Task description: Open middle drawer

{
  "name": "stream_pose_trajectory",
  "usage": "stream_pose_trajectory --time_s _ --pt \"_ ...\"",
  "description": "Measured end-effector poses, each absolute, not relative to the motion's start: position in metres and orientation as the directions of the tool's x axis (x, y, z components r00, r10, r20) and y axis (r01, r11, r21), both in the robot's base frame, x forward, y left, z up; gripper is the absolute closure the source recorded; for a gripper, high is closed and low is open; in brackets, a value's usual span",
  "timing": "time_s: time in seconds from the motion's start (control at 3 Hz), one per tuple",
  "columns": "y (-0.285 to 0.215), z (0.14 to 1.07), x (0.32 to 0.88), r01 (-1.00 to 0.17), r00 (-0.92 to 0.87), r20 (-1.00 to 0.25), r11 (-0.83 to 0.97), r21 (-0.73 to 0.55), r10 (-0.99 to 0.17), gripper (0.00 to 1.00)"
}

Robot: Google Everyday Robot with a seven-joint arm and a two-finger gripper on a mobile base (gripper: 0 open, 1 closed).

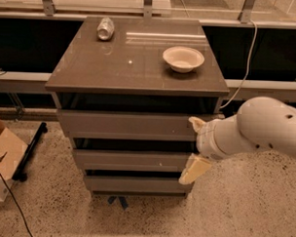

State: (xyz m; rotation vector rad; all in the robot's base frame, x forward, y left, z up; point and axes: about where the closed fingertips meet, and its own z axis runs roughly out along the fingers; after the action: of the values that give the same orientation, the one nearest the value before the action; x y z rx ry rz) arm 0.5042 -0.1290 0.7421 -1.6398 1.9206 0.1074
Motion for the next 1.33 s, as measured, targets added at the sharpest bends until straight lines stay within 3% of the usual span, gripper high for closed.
stream_pose_trajectory --time_s 0.67,1.33 --pt "-0.124 0.721 0.51 -0.922 -0.058 -0.496 0.236 -0.306 -0.867 0.0" --pt "-0.127 0.643 0.526 -0.908 -0.097 -0.591 0.314 -0.277 -0.801 0.0"
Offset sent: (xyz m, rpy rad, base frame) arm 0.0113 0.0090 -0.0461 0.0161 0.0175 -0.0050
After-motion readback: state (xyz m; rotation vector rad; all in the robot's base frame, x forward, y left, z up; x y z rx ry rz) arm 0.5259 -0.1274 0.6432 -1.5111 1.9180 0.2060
